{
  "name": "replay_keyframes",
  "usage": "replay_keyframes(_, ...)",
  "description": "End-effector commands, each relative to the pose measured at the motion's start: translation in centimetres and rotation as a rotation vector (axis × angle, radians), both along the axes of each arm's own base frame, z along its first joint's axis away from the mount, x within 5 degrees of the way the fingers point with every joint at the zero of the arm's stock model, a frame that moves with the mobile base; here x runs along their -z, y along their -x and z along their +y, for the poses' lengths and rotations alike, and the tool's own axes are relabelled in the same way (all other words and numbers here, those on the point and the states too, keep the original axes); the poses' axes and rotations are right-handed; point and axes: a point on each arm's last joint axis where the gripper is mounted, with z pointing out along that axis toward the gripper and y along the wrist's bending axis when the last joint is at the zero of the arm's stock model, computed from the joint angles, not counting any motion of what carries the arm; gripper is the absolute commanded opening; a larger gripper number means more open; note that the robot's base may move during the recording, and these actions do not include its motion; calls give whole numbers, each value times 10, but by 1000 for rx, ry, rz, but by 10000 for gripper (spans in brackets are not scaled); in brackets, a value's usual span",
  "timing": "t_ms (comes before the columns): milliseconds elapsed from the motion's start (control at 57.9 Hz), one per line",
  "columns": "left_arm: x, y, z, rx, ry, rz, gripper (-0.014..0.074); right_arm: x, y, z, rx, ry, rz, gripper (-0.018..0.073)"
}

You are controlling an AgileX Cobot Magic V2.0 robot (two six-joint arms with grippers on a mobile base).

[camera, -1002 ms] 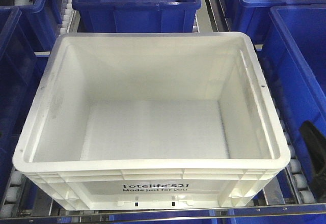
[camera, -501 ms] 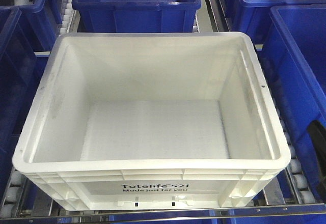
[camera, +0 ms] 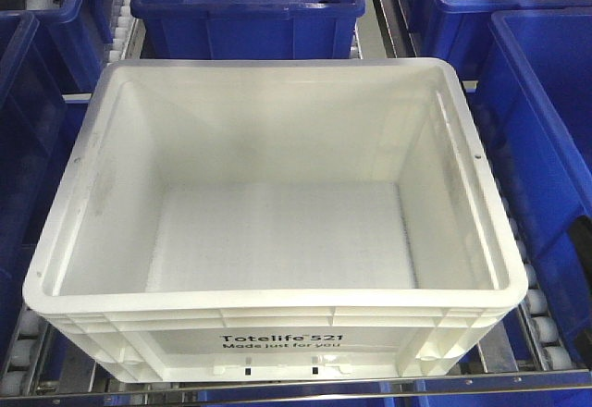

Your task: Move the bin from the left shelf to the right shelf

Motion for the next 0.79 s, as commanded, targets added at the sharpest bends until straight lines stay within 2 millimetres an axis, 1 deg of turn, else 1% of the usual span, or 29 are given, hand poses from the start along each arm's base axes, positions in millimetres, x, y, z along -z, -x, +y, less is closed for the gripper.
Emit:
replay_keyframes(0, -15, -1, 0, -5, 26, -95, 1, -15, 0, -1, 15, -6, -90, 171)
replay_keyframes(17, -15, -1, 0, -5, 24, -95, -10, -15, 0, -1, 15, -6, -90, 138)
replay_keyframes(69, -15, -1, 0, -5, 24, -95, -8, -15, 0, -1, 15, -6, -90, -8)
replay_keyframes(86, -15, -1, 0, -5, 24, -95, -8, -15, 0, -1, 15, -9, -90, -15)
replay_keyframes(778, -15, -1, 0, -5, 25, -95, -7, -15, 0, -1, 14, -11, -86, -7)
